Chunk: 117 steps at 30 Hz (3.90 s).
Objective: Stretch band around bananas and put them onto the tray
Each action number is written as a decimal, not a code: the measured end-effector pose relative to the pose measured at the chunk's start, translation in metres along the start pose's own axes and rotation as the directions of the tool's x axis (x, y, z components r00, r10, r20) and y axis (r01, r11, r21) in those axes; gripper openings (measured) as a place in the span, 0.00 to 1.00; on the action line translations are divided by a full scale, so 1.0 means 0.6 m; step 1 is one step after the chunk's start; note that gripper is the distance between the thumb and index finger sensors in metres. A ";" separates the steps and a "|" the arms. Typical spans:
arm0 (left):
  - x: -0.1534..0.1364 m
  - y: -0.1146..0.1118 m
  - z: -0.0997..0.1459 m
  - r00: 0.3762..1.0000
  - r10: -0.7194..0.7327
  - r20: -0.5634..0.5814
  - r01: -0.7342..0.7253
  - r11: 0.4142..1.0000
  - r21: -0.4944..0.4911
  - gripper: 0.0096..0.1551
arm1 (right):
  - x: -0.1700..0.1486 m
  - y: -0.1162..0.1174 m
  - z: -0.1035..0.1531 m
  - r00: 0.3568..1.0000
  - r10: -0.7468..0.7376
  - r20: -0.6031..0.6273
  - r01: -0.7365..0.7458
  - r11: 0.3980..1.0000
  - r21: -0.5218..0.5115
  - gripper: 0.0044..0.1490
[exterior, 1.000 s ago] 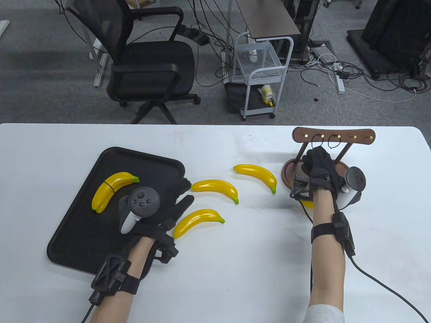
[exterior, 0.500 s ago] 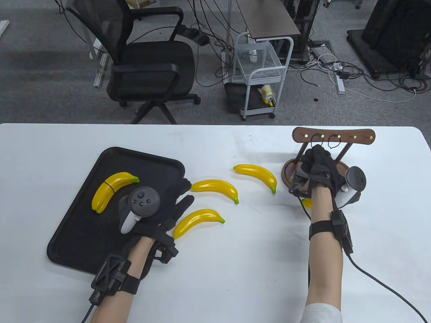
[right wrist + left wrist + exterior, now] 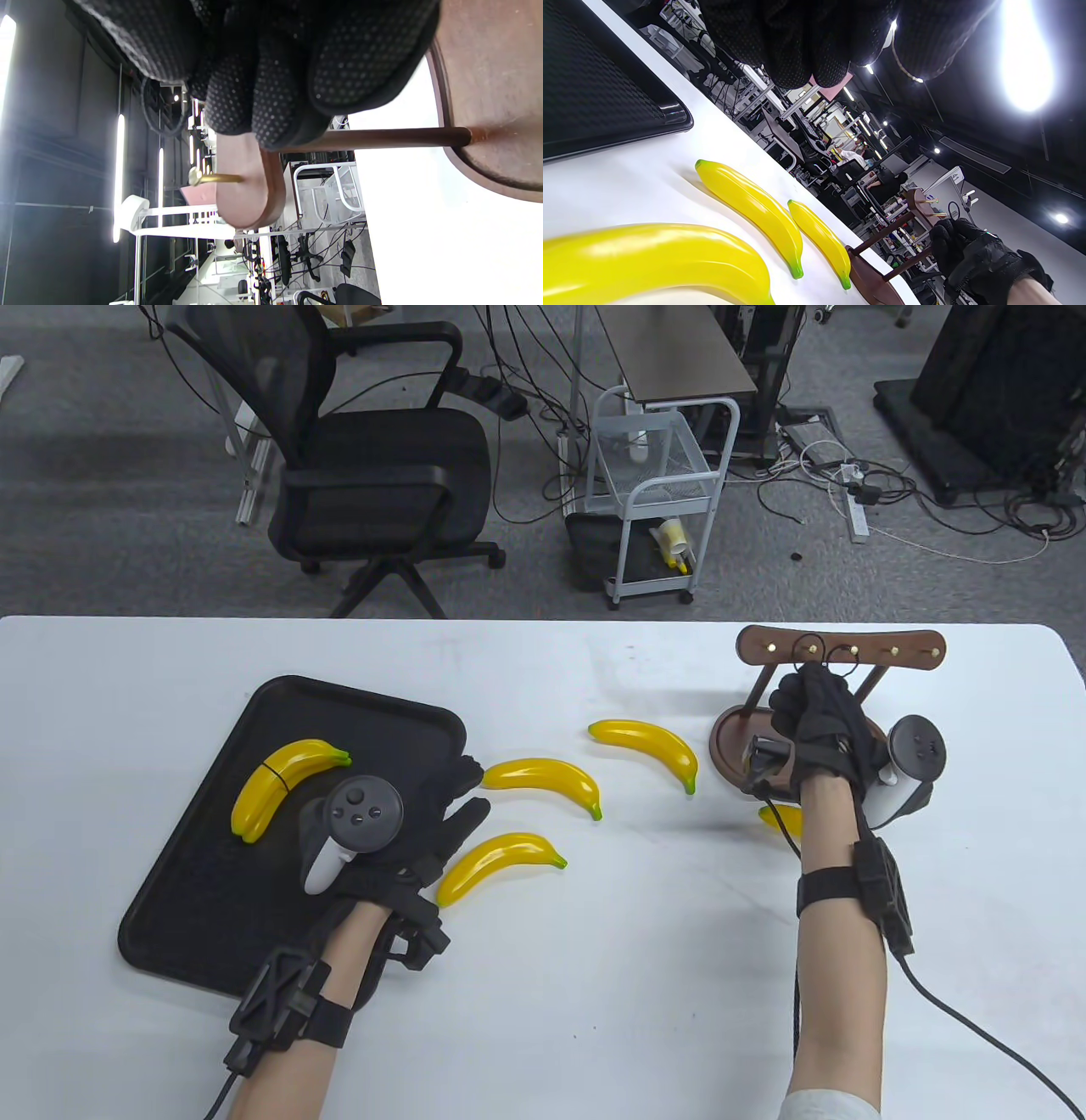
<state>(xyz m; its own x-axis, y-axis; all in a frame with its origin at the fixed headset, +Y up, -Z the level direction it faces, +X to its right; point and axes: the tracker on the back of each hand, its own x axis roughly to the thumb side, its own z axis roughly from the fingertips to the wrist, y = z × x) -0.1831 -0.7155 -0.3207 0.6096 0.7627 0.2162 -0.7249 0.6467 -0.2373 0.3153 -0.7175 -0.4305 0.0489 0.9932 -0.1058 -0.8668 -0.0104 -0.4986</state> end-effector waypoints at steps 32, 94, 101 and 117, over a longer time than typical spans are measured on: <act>-0.002 -0.001 -0.003 1.000 -0.020 0.003 0.020 1.000 0.000 0.33 | -0.004 0.111 0.198 0.944 0.097 0.315 -0.249 0.835 0.491 0.24; 0.027 -0.070 -0.015 0.992 -0.036 0.124 0.057 0.985 -0.166 0.46 | -0.075 0.241 0.333 0.879 0.172 0.446 -0.475 0.413 0.777 0.24; 0.029 -0.067 -0.015 0.990 -0.016 0.137 0.039 0.985 -0.168 0.47 | -0.074 0.243 0.338 0.848 0.187 0.496 -0.527 0.397 0.752 0.24; 0.030 -0.053 -0.016 0.975 0.153 0.163 -0.117 0.970 -0.212 0.44 | -0.034 0.231 0.341 0.633 0.288 0.718 -0.745 0.477 0.466 0.24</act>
<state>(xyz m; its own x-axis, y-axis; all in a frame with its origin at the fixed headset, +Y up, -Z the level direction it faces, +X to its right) -0.1460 -0.7224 -0.3182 0.4310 0.8404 0.3286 -0.7065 0.5408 -0.4565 0.0930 -0.7153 -0.3216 -0.5750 0.7094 0.4076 -0.6810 -0.6911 0.2420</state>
